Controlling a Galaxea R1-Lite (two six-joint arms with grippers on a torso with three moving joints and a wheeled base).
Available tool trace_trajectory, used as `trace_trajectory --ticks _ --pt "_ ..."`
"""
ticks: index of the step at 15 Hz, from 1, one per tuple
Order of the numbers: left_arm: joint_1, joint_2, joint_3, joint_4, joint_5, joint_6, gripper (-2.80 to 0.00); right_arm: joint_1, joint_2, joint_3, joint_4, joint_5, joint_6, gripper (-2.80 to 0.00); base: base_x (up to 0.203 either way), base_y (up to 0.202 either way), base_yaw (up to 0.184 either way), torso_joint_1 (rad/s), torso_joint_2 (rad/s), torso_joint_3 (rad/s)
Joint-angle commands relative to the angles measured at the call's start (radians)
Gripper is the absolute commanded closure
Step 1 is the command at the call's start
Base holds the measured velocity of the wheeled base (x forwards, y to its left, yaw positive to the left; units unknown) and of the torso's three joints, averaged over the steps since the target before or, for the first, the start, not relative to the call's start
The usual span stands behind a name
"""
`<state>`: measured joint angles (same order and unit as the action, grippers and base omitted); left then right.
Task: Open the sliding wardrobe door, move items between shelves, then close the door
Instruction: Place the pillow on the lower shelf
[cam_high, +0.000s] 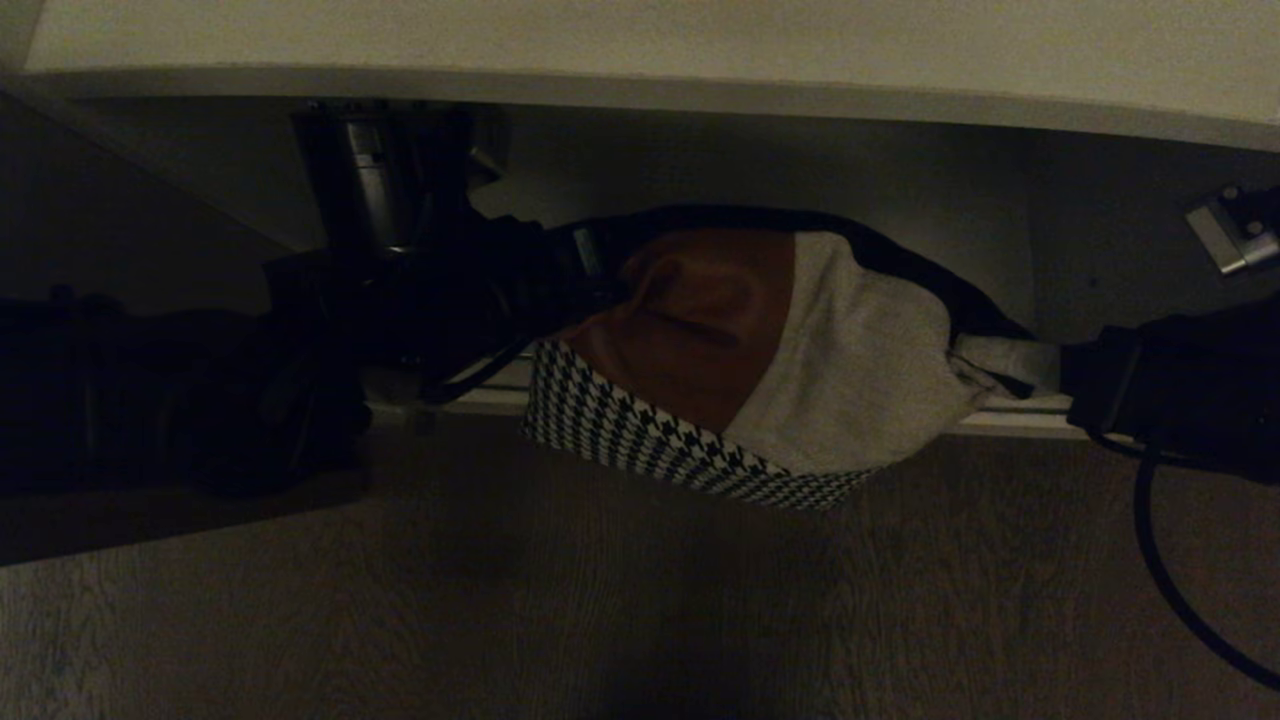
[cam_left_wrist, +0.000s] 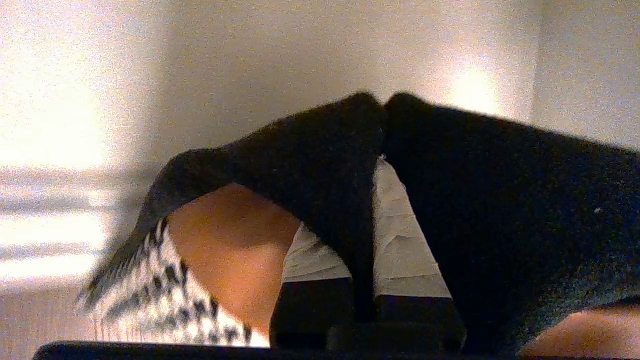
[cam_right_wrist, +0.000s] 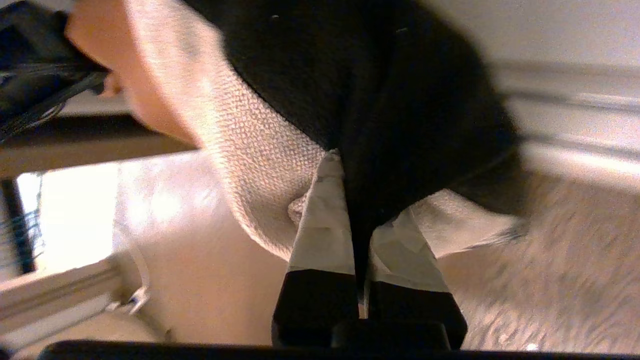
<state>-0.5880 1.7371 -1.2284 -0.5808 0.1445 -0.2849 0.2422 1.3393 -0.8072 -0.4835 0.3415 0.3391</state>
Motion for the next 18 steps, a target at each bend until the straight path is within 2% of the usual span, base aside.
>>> trace_trajectory --ticks 1,6,11,13,16,18 --pt "0.025 0.031 -0.033 -0.016 0.015 0.001 0.00 -0.031 0.065 -0.052 -0.017 0.002 0.000 0.00 0.000 0.000 0.000 0.000 0.00 0.000" --pt "0.025 -0.060 -0.057 -0.008 0.010 0.007 0.00 -0.038 -0.005 -0.138 -0.002 0.005 0.004 0.00 0.000 0.000 0.000 0.000 0.00 0.000" --pt "0.007 -0.091 -0.031 0.036 0.003 0.016 0.00 -0.032 -0.076 -0.134 0.064 0.028 0.008 0.00 0.000 0.000 0.000 0.000 0.00 0.000" --pt "-0.009 -0.114 0.031 0.037 -0.002 0.016 0.00 -0.030 -0.084 -0.094 0.068 0.030 0.016 0.00 0.000 0.000 0.000 0.000 0.00 0.000" --pt "-0.072 -0.150 0.142 0.058 -0.018 0.008 0.00 0.005 -0.108 -0.001 0.093 0.039 0.018 0.00 0.000 0.000 0.000 0.000 0.00 0.000" --pt "-0.082 -0.144 0.220 0.061 -0.020 0.004 0.00 0.027 -0.117 0.064 0.118 0.040 0.022 0.00 0.000 0.000 0.000 0.000 0.00 0.000"
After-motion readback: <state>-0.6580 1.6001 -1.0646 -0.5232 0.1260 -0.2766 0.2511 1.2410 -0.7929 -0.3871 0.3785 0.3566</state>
